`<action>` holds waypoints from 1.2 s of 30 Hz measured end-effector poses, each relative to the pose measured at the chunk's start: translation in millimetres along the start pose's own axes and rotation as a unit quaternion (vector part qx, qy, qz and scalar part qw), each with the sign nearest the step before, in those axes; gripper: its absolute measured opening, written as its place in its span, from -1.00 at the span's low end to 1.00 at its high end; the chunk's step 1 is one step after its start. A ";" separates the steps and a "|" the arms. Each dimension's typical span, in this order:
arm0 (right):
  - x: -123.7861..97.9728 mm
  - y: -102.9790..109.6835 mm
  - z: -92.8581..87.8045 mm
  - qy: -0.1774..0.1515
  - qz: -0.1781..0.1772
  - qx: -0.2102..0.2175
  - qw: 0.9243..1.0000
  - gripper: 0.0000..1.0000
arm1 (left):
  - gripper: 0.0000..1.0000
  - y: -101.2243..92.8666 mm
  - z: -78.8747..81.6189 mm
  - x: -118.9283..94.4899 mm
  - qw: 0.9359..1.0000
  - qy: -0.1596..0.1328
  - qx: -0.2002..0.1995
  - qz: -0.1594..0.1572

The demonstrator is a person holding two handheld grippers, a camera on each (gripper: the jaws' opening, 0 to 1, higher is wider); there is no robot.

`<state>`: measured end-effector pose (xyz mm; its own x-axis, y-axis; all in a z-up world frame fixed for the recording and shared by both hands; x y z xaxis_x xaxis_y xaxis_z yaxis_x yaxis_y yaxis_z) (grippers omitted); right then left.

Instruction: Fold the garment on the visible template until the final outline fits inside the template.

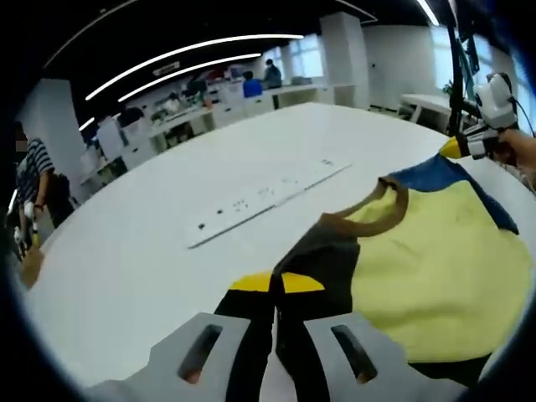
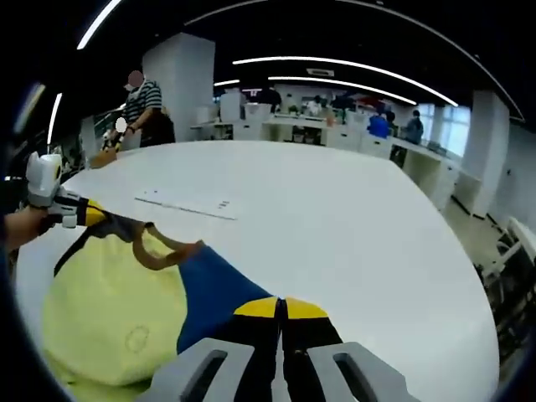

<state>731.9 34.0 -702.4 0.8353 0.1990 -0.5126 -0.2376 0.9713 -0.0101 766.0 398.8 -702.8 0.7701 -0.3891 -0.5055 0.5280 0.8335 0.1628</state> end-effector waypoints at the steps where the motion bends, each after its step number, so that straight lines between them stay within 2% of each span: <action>1: 0.6 0.5 -0.4 0.001 0.004 0.003 1.000 -1.00 | -1.00 -0.3 -0.3 -1.5 1.000 -0.001 0.001 0.003; 4: 0.7 2.4 -0.4 0.000 0.010 0.010 1.000 -1.00 | -1.00 -1.7 0.9 -5.2 1.000 -0.001 0.024 0.009; 7: -1.7 5.8 1.0 -0.001 0.021 0.012 1.000 -1.00 | -0.90 -3.2 3.2 -11.0 1.000 -0.011 0.019 0.004; 11: -8.6 13.0 5.3 -0.004 0.046 0.029 0.999 -0.64 | -0.63 -2.1 3.9 -21.5 1.000 -0.012 0.021 0.020; 13: -13.8 16.3 7.1 -0.004 0.060 0.043 0.997 -0.54 | -0.46 -1.5 4.0 -27.2 0.999 -0.025 0.011 0.025; 15: -18.4 18.8 8.3 -0.002 0.073 0.055 0.996 -0.42 | -0.34 -1.5 1.7 -34.0 0.999 -0.026 0.005 0.026; 18: -25.1 21.1 9.5 0.001 0.086 0.061 0.994 -0.26 | -0.22 -3.3 -2.1 -44.5 0.999 -0.026 -0.001 0.024; 21: -35.5 26.9 7.3 0.010 0.110 0.064 0.992 -0.09 | -0.06 -4.5 -6.4 -56.4 0.999 -0.035 -0.025 0.028; 26: -52.7 33.2 4.0 0.014 0.137 0.068 0.988 0.11 | 0.16 -10.5 -11.1 -73.7 0.999 -0.039 -0.018 0.030; 29: -64.3 37.1 0.3 0.023 0.146 0.048 0.988 0.19 | 0.20 -15.9 -12.5 -84.1 0.998 -0.045 -0.030 0.015; 36: -89.8 41.1 -9.0 0.030 0.149 0.032 0.988 0.18 | 0.30 -31.9 -20.0 -108.9 0.998 -0.045 -0.050 -0.012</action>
Point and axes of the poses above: the point that each gripper's makers call its tool centre point, and the gripper's own axes: x roughly forward along the fingers, y roughly to its left, z roughly out of its top, the point moved 8 cm from there along -x, roughly backward along the fingers, and after that the axes turned 4 degrees about -y, right-handed, at the moved point
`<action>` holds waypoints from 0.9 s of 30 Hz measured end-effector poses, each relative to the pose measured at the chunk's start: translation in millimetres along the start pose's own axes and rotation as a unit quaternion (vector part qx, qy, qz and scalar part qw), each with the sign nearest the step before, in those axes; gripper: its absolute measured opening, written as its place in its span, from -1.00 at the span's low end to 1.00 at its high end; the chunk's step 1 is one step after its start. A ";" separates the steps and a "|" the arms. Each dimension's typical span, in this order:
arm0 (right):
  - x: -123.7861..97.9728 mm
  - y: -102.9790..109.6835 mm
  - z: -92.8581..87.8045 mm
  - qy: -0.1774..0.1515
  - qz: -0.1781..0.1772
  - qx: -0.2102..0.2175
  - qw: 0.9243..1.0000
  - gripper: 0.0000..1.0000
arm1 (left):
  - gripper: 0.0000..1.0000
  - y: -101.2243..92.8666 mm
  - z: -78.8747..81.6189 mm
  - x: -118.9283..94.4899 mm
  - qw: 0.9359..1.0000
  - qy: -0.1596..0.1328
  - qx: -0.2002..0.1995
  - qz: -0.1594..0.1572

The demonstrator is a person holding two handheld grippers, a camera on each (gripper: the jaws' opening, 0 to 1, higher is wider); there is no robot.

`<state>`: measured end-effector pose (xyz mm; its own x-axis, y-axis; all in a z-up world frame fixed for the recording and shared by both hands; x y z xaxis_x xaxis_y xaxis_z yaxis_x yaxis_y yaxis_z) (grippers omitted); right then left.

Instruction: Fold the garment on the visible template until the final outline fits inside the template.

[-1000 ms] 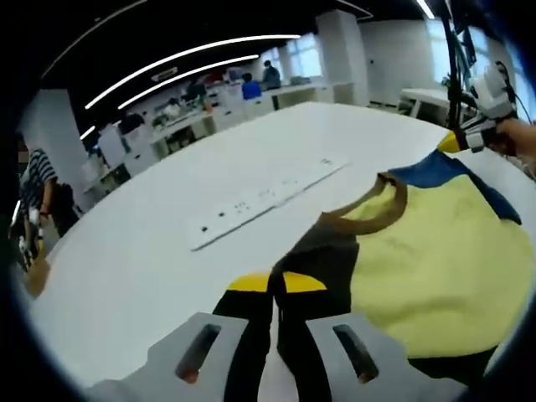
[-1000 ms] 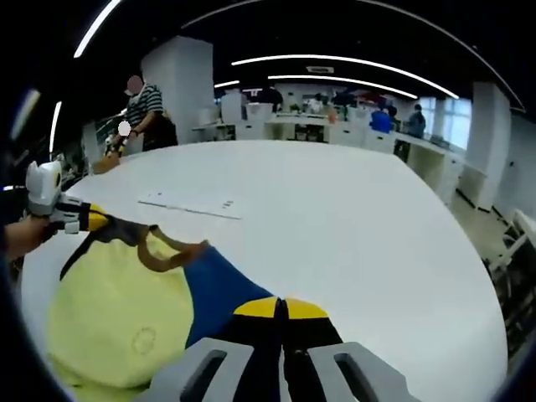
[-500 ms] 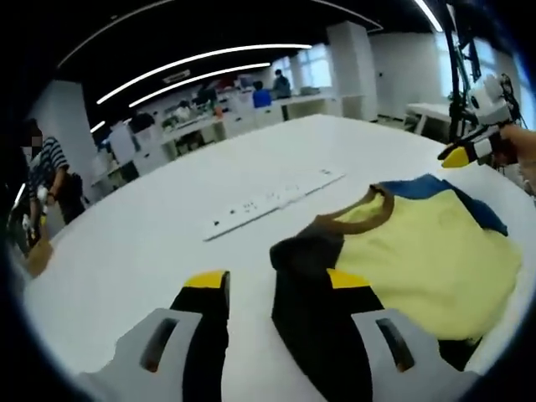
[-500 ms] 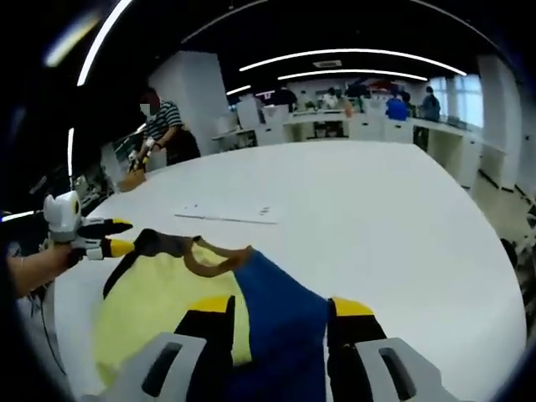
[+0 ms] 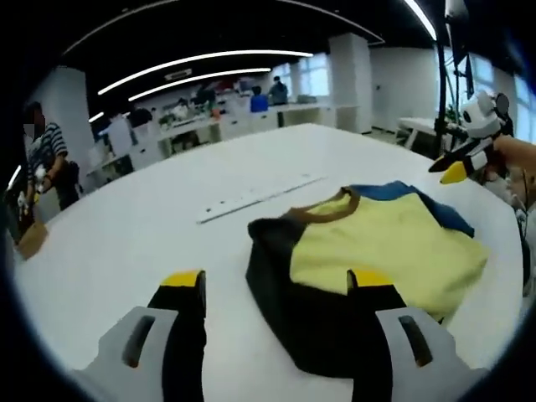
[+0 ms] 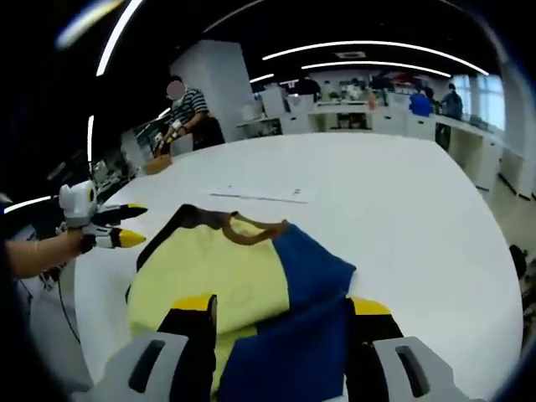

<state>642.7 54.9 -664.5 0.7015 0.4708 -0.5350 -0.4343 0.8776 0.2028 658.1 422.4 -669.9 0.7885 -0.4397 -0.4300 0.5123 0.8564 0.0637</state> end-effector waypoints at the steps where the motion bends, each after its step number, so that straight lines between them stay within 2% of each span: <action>1: -3.8 1.3 -1.7 0.000 0.000 -0.002 1.000 0.17 | 0.31 -3.1 -0.9 -4.9 1.000 -0.001 0.001 -0.002; 8: -19.5 8.2 -13.9 0.006 0.007 0.003 1.000 0.16 | 0.33 -20.3 -6.5 -25.5 1.000 -0.005 0.006 -0.020; 14: -33.0 13.3 -26.8 0.014 0.009 0.005 1.000 0.13 | 0.30 -35.3 -17.3 -39.7 0.999 -0.003 -0.002 -0.035; 20: -44.0 16.7 -42.1 0.016 0.011 0.014 1.000 0.10 | 0.29 -46.6 -33.0 -50.2 0.999 0.005 -0.013 -0.033; 25: -51.0 18.7 -55.3 0.024 0.010 0.012 1.000 0.07 | 0.19 -56.8 -44.6 -55.0 1.000 0.008 -0.013 -0.021; 27: -54.2 19.5 -60.8 0.023 0.010 0.017 1.000 0.06 | 0.18 -62.3 -49.9 -55.9 0.999 0.009 -0.028 -0.020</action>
Point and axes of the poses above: the point that each gripper's makers call its tool centre point, and the gripper's own axes: x roughly forward along the fingers, y roughly to its left, z roughly out of its top, the point moved 8 cm from there along -x, roughly backward along the fingers, and after that the axes turned 4 degrees about -y, right-handed, at the moved point
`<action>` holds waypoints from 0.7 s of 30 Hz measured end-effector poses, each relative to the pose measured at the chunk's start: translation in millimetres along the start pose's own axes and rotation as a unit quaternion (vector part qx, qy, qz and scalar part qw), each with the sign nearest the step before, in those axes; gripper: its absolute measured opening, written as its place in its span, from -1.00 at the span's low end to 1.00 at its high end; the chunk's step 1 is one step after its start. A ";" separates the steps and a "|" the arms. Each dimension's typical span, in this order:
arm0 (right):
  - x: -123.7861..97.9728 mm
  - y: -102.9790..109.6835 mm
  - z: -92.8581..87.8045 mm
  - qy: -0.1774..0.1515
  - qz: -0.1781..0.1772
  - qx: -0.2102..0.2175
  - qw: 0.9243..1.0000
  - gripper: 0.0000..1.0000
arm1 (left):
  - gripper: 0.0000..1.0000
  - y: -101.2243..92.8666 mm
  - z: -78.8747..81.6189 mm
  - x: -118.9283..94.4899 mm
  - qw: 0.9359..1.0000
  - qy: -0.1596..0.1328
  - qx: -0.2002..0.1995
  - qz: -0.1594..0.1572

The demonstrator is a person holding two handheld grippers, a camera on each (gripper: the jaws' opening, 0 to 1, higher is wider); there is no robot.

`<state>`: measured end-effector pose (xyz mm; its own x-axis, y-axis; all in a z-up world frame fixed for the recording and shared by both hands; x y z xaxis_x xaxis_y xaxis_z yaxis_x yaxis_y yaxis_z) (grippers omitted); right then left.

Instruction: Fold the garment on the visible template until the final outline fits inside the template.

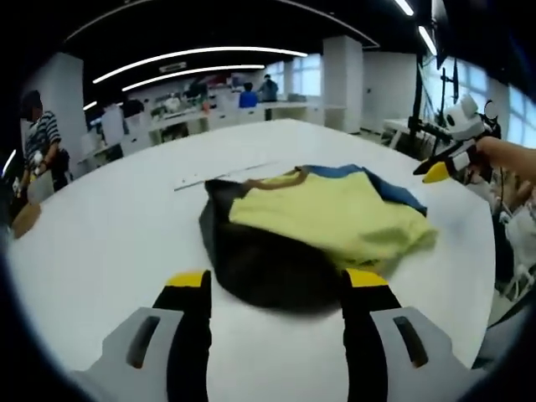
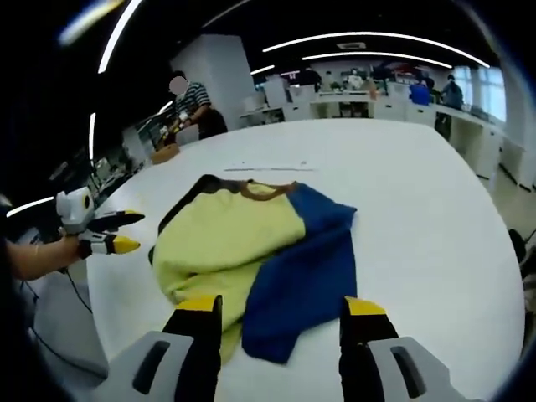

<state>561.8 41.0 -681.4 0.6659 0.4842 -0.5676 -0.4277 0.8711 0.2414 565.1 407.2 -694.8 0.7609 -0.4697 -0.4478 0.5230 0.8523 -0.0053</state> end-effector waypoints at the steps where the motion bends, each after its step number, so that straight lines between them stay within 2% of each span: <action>1: -1.5 0.4 -3.4 0.000 0.000 0.003 1.000 0.05 | 0.17 -1.9 -2.2 0.0 1.000 0.000 -0.005 0.001; 8: -5.8 1.6 -21.4 -0.002 -0.011 0.011 1.000 0.00 | 0.00 -18.7 -14.8 -1.0 0.999 0.000 -0.036 0.014; 14: -4.8 4.1 -37.7 0.006 -0.026 -0.014 1.000 -0.06 | -0.10 -29.3 -24.0 2.3 0.998 0.009 -0.052 0.024; 21: -1.0 3.8 -53.8 0.015 -0.042 -0.032 0.998 -0.29 | -0.22 -41.3 -31.4 10.9 0.998 0.016 -0.064 0.025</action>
Point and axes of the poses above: the point that each gripper's makers call its tool centre point, and the gripper's own axes: x roughly forward along the fingers, y roughly to its left, z roughly out of its top, the point moved 8 cm from there along -x, roughly backward along the fingers, and after that the axes turned 4 degrees about -y, right-handed, at the moved point
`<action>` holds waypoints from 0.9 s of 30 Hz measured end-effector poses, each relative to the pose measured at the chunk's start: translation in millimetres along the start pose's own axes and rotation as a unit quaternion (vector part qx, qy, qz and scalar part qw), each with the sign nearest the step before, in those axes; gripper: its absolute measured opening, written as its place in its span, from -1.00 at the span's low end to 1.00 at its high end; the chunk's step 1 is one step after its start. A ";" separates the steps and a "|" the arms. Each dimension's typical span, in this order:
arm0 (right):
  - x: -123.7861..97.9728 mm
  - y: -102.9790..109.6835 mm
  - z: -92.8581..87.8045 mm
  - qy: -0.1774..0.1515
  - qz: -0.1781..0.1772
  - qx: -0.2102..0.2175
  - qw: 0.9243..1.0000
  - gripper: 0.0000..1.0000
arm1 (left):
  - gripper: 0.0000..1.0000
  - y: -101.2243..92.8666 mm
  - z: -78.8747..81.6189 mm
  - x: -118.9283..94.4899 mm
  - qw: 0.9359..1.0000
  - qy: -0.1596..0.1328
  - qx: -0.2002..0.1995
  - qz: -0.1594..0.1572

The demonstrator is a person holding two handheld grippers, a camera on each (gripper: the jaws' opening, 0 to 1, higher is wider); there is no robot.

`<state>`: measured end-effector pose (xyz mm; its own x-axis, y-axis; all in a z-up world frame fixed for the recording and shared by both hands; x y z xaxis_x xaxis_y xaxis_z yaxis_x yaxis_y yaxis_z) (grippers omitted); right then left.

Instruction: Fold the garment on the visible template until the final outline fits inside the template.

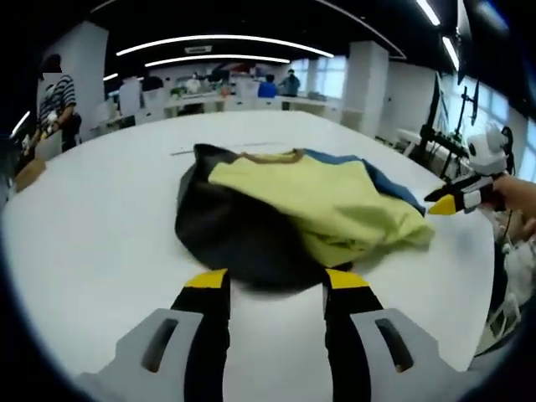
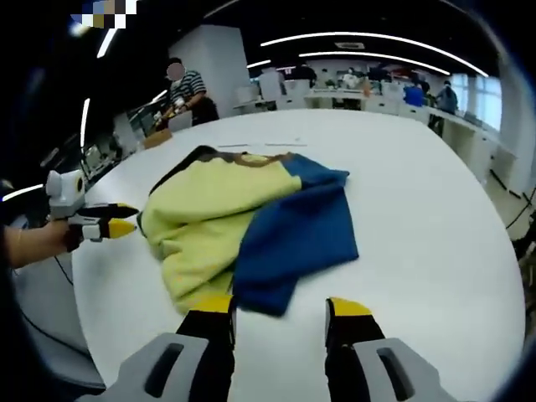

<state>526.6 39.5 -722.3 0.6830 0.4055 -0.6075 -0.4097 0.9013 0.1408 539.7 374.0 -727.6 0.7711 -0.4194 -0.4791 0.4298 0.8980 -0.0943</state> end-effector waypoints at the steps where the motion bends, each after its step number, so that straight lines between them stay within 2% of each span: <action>1: 1.4 -0.9 -1.1 -0.001 -0.001 0.001 1.000 -0.33 | -0.24 -1.5 -0.7 1.3 1.000 0.001 0.001 -0.003; 5: 7.6 -4.1 -4.9 -0.015 -0.011 0.005 1.000 -0.53 | -0.38 -7.9 -3.4 6.3 1.000 0.007 -0.010 -0.009; 9: 12.4 -4.6 -8.2 -0.016 -0.016 0.004 1.000 -0.68 | -0.40 -10.4 -5.4 8.9 1.000 0.011 -0.014 -0.006; 15: 16.0 -3.0 -7.6 -0.029 -0.026 -0.001 0.999 -0.94 | -0.53 -8.8 -6.0 7.2 1.000 0.015 -0.021 0.015; 16: 15.8 -3.1 -7.7 -0.031 -0.030 -0.001 0.999 -0.96 | -0.56 -8.2 -6.3 4.5 0.999 0.019 -0.028 0.028; 19: 15.5 -2.2 -7.9 -0.033 -0.032 0.005 0.999 -0.97 | -0.54 -9.9 -6.4 -0.1 0.999 0.015 -0.023 0.041; 22: 15.2 -1.9 -7.9 -0.033 -0.033 0.008 0.999 -0.98 | -0.55 -10.8 -6.9 -1.9 0.999 0.015 -0.021 0.044; 27: 14.8 -0.4 -8.6 -0.034 -0.033 0.011 0.999 -1.00 | -0.58 -11.7 -10.1 3.3 0.997 0.018 -0.053 0.051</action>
<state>531.7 43.8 -738.1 0.7485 0.3538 -0.5609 -0.3499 0.9292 0.1191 532.5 363.5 -736.9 0.7899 -0.3216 -0.5222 0.2966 0.9456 -0.1336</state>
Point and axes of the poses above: the point that each gripper's makers call its tool centre point, and the gripper's own axes: x roughly forward along the fingers, y roughly to its left, z roughly out of its top, the point moved 8 cm from there along -x, roughly backward along the fingers, and after that the axes turned 4 degrees about -y, right-handed, at the moved point
